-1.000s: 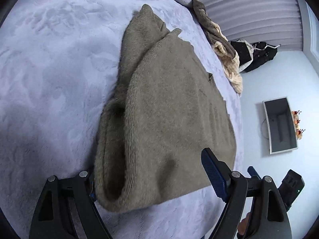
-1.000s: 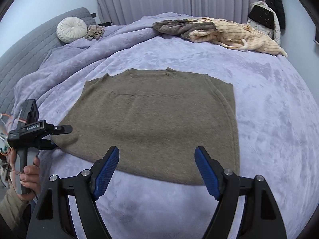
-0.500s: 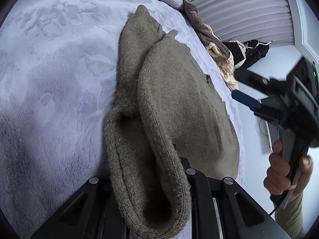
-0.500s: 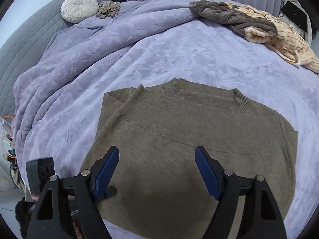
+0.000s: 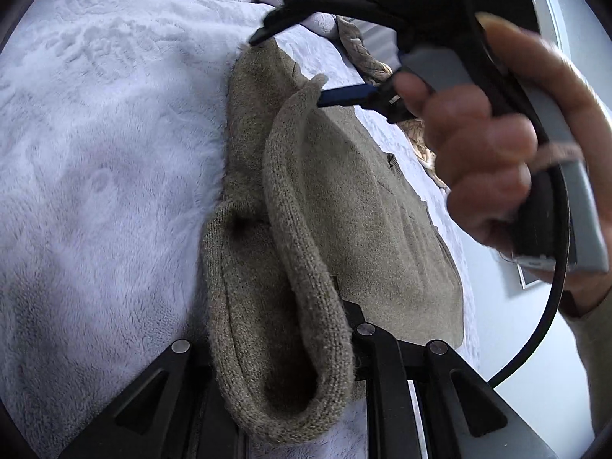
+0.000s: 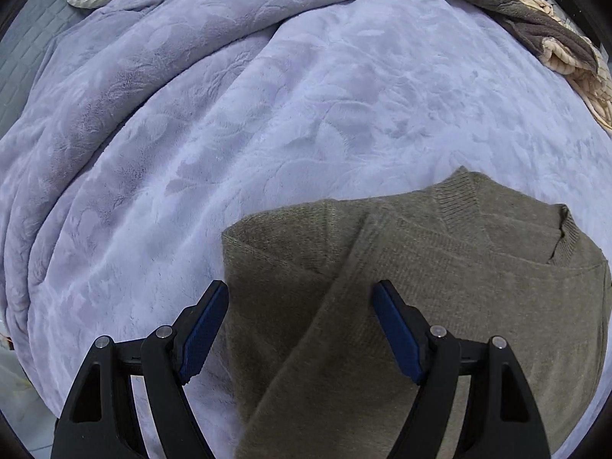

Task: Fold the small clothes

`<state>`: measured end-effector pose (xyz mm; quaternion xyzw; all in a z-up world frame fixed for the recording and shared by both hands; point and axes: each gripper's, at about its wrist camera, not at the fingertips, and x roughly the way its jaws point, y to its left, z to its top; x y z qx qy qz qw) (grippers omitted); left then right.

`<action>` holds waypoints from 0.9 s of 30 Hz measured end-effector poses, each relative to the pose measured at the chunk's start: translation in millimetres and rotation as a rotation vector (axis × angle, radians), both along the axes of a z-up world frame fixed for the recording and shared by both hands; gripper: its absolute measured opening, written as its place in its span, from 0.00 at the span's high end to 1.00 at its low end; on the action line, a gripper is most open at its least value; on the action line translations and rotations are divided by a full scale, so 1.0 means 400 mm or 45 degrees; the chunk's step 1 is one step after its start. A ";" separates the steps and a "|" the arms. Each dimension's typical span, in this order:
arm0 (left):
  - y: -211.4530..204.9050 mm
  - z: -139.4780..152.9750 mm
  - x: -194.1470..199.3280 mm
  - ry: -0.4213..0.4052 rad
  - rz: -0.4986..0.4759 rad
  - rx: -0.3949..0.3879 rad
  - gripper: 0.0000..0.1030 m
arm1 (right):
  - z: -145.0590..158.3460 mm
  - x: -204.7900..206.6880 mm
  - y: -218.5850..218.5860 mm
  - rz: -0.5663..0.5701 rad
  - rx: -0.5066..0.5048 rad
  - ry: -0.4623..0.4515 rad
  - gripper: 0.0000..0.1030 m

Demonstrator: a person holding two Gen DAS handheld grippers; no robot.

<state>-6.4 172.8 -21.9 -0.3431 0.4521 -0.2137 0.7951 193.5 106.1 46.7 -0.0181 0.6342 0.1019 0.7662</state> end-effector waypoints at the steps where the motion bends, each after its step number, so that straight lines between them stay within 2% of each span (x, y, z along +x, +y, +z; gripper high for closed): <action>1: -0.006 0.000 -0.002 -0.004 0.001 0.007 0.82 | -0.004 0.000 0.015 0.003 -0.021 0.001 0.21; 5: -0.022 -0.003 0.007 -0.004 0.007 0.018 0.82 | -0.034 0.011 0.071 0.011 -0.159 0.027 0.17; 7: -0.026 -0.002 0.006 0.001 0.008 0.030 0.82 | -0.062 0.013 0.096 0.042 -0.243 0.062 0.19; 9: -0.042 0.001 0.009 0.005 0.011 0.045 0.82 | -0.068 0.010 0.103 0.057 -0.277 0.056 0.36; 10: -0.045 0.004 0.009 0.007 0.013 0.052 0.82 | -0.067 0.010 0.100 0.056 -0.287 0.057 0.40; 11: -0.052 0.007 0.009 0.010 0.015 0.062 0.82 | -0.062 0.010 0.092 0.061 -0.286 0.057 0.53; 13: -0.067 0.019 0.008 0.014 0.015 0.104 0.82 | -0.051 0.010 0.069 0.070 -0.290 0.055 0.71; 14: -0.074 0.025 0.007 0.017 0.015 0.129 0.82 | -0.044 0.010 0.053 0.073 -0.261 0.063 0.75; 15: -0.083 0.034 0.006 0.019 0.013 0.160 0.86 | -0.035 0.009 0.040 0.077 -0.233 0.067 0.76; 21: -0.122 0.084 -0.002 0.021 0.020 0.334 0.87 | 0.014 -0.004 0.006 0.088 -0.138 0.056 0.79; 27: -0.153 0.120 -0.002 0.027 0.019 0.411 0.90 | 0.075 -0.017 -0.045 0.118 -0.065 0.031 0.79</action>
